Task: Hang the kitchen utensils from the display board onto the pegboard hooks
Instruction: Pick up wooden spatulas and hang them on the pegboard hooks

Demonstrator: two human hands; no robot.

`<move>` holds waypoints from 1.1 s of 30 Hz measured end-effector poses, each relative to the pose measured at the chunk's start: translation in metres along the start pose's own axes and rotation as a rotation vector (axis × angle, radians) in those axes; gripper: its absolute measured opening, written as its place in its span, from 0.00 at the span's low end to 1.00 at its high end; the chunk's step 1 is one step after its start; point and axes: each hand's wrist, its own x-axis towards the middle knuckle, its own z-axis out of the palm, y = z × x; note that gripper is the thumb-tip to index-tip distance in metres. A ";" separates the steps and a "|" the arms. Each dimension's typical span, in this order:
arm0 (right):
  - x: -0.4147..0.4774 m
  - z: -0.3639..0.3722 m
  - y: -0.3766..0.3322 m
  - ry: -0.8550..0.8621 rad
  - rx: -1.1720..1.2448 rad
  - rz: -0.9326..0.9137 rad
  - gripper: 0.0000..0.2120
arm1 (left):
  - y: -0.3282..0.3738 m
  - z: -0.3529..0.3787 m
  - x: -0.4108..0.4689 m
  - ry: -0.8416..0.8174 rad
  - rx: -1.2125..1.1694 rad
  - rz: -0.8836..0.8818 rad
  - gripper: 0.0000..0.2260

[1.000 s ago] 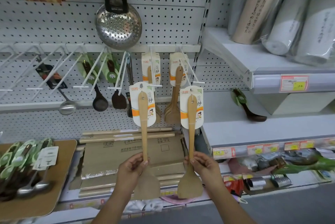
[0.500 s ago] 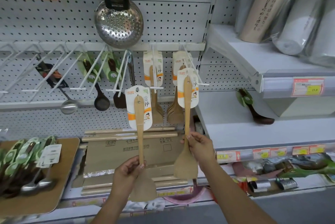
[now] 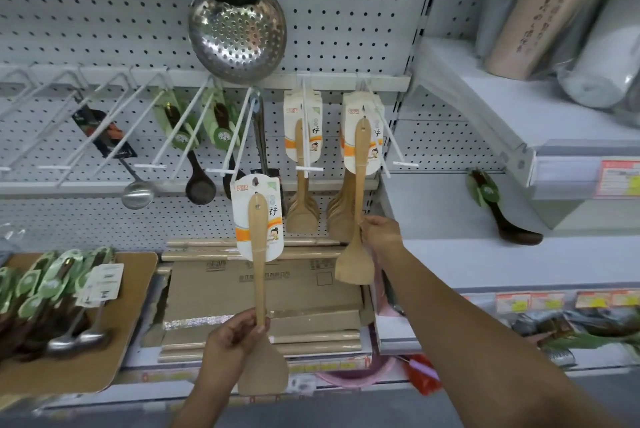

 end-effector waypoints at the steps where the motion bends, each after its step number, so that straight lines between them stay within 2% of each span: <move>1: 0.002 -0.002 0.001 0.001 -0.032 -0.003 0.05 | 0.001 0.001 -0.001 -0.013 0.005 0.003 0.11; 4: 0.000 -0.010 -0.002 0.004 -0.080 -0.022 0.10 | 0.003 0.005 -0.005 -0.029 -0.001 0.013 0.11; 8: -0.013 -0.018 -0.002 -0.017 -0.080 -0.087 0.10 | 0.001 0.010 -0.007 -0.056 -0.001 0.011 0.11; 14: -0.093 0.001 -0.021 -0.319 0.213 -0.130 0.06 | -0.001 0.022 -0.005 -0.121 0.008 -0.002 0.11; 18: -0.139 0.014 -0.029 -0.423 0.346 -0.148 0.10 | -0.001 0.033 -0.005 -0.148 -0.018 -0.025 0.12; 22: -0.159 0.015 -0.031 -0.448 0.329 -0.228 0.13 | 0.000 0.038 -0.006 -0.196 0.034 0.002 0.10; 29: -0.170 0.006 -0.040 -0.473 0.344 -0.275 0.12 | 0.017 0.040 -0.010 -0.236 0.047 0.006 0.10; 33: -0.171 0.006 -0.052 -0.474 0.332 -0.317 0.11 | 0.025 0.042 -0.011 -0.237 0.030 -0.011 0.07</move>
